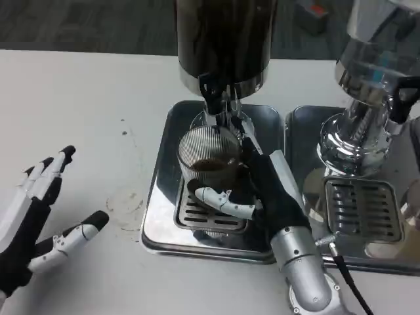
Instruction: Grasp the cup under the faucet to collect the drink, then remove the cup.
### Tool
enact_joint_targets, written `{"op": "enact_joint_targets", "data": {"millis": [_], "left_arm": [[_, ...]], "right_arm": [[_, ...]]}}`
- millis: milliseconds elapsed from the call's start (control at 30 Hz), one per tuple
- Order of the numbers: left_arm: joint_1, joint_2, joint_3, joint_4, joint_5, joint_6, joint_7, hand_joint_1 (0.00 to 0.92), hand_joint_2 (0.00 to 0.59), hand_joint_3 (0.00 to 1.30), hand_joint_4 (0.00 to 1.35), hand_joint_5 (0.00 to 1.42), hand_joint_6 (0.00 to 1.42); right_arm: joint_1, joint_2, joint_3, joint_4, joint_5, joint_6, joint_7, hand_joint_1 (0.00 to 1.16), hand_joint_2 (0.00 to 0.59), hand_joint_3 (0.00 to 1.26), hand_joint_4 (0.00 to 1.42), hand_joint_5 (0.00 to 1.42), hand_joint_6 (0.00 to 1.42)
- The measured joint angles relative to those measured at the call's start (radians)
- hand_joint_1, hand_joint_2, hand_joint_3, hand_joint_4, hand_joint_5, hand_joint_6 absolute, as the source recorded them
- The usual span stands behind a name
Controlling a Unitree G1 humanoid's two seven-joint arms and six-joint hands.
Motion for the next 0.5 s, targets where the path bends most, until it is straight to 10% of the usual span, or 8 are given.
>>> {"op": "enact_joint_targets", "data": {"millis": [500], "left_arm": [[0.007, 0.000, 0.001, -0.009, -0.005, 0.003, -0.006, 0.000, 0.174, 0.00, 0.00, 0.01, 0.00]], "right_arm": [[0.000, 0.000, 0.008, 0.010, -0.007, -0.001, -0.098, 1.05, 0.228, 0.39, 0.51, 0.48, 0.51]]}}
